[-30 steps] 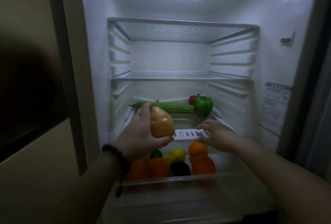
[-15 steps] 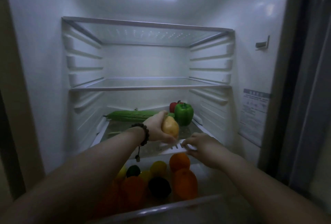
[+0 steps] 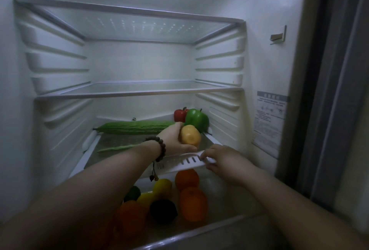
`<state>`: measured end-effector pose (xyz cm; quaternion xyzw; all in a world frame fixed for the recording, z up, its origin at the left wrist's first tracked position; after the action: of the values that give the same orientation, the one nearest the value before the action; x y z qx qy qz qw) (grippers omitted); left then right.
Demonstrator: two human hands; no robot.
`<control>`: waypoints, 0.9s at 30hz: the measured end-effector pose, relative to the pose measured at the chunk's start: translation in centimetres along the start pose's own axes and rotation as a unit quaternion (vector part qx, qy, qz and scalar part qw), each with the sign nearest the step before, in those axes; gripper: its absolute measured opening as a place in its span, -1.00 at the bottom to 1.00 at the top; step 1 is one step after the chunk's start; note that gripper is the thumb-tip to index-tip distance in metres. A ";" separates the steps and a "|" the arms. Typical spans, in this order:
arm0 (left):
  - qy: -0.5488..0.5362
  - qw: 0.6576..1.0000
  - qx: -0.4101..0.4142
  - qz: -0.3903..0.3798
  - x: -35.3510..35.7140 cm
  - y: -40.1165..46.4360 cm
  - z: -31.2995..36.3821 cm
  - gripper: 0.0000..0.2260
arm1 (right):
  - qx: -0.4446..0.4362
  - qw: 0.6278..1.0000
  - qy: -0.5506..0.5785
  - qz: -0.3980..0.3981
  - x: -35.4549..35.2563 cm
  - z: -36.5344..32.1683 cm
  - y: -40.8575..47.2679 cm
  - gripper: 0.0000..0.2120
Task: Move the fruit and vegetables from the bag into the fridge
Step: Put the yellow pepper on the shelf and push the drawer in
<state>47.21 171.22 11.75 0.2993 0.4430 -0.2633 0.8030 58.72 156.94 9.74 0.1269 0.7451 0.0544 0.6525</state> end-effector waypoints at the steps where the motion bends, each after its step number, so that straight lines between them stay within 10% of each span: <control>1: 0.015 1.000 -0.003 -0.005 -0.3 -0.3 0.0 -0.05 | -0.001 1.000 -0.003 -0.001 -0.1 -0.1 -0.1 -0.70; 12: 0.084 0.991 0.050 0.097 -5.4 -9.2 3.2 -0.45 | 0.028 1.000 0.006 0.000 -2.2 -2.5 -3.0 -0.66; 19: 0.299 0.932 0.085 0.186 -6.4 -16.3 6.2 -0.51 | 0.014 0.986 0.064 0.156 -3.3 -5.7 -7.2 -0.71; 27: 0.256 0.926 0.069 0.268 -4.0 -23.7 8.0 -0.73 | 0.020 0.939 0.071 0.337 -0.9 -7.7 -14.2 -0.74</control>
<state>33.49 149.94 12.79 0.5187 0.5178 0.0176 0.6801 49.58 143.69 8.24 0.3798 0.7037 0.2649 0.5389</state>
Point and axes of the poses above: each hand's wrist, its own y-axis towards the middle knuckle, its own x-axis out of the palm, z = x × y, the point moved 3 cm from there along y, towards the middle knuckle, and after that the axes turned 3 degrees about x, right-handed, at the moved point
